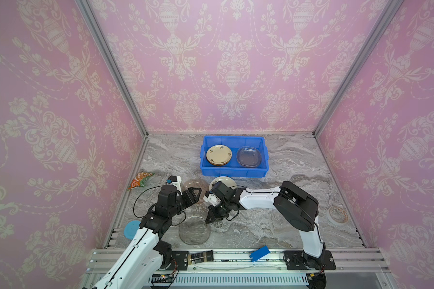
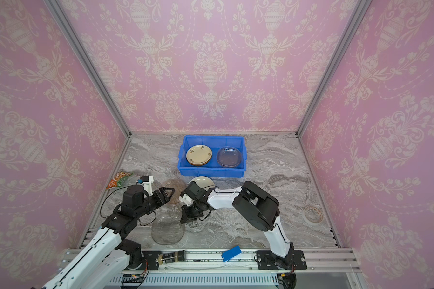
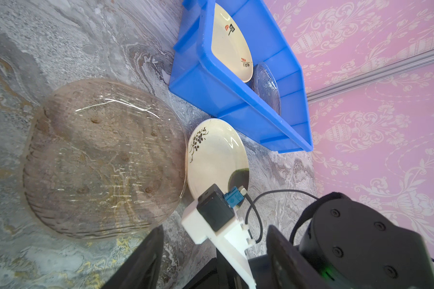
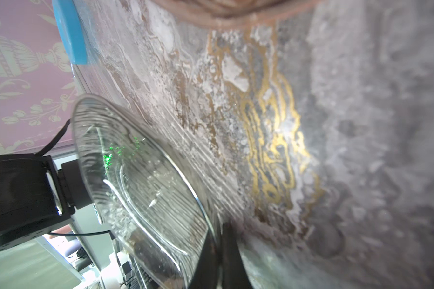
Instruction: Place the plates into the plastic bin on the countertop
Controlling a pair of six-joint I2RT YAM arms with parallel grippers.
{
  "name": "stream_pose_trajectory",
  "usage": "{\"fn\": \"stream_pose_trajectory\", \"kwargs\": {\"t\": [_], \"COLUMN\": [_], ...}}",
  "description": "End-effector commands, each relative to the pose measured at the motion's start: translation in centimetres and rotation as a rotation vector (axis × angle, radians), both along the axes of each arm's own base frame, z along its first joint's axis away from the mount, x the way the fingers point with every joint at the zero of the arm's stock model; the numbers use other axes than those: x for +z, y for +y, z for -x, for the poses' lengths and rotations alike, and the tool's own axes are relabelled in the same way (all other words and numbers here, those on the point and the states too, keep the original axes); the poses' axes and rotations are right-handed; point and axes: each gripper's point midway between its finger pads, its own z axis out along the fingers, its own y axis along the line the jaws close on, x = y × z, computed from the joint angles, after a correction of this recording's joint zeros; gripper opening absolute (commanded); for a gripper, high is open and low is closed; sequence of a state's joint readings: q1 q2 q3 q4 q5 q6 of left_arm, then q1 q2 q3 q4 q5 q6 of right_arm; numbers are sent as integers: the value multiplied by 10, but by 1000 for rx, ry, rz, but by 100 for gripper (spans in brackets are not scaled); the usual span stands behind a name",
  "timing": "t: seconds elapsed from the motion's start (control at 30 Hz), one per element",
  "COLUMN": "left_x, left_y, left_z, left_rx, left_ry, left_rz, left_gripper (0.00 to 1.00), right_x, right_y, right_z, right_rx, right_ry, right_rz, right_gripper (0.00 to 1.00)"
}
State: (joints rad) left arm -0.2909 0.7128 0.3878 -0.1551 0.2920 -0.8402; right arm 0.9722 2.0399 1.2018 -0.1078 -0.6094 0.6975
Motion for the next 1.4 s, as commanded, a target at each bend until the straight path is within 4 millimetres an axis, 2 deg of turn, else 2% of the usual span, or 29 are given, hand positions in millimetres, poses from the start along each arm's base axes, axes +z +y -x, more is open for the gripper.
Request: {"fn": "stream_pose_trajectory", "kwargs": {"t": [0.0,0.07,0.2,0.33,0.5,0.67,0.77,0.8,0.9,1.03,1.07,1.1,1.37], "left_x": [1,3,12,25,41,49,51,50,47,45,40,52,57], "left_y": [-1,0,0,-2,-16,-29,-37,-39,-49,-58,-59,-61,-60], "left_z": [-1,-2,-7,-16,-31,-45,-52,-55,-65,-76,-77,-84,-98], "left_rx": [-19,-34,-77,-108,-158,-202,-215,-214,-222,-235,-239,-241,-233], "left_ry": [-9,-18,-40,-68,-89,-94,-100,-98,-87,-85,-74,-100,-109], "left_rz": [-14,-46,-126,-170,-152,-116,-87,-75,-32,-32,-35,-37,-83], "left_gripper": [67,67,65,65,63,61,61,61,60,59,57,56,40], "right_x": [-1,8,13,34,62,91,105,116,133,148,151,152,159], "right_y": [-6,-9,-35,-63,-106,-136,-148,-147,-148,-140,-138,-137,-134], "right_z": [0,-5,-13,-28,-57,-92,-111,-122,-139,-150,-151,-152,-158], "right_rx": [-11,-28,-90,-159,-275,-381,-417,-430,-451,-444,-441,-438,-436], "right_ry": [-28,-59,-90,-126,-160,-189,-212,-229,-252,-265,-264,-262,-259], "right_rz": [38,34,94,123,156,138,132,110,74,35,28,24,28], "right_gripper": [0,0,0,0,0,0,0,0,0,0,0,0,0]}}
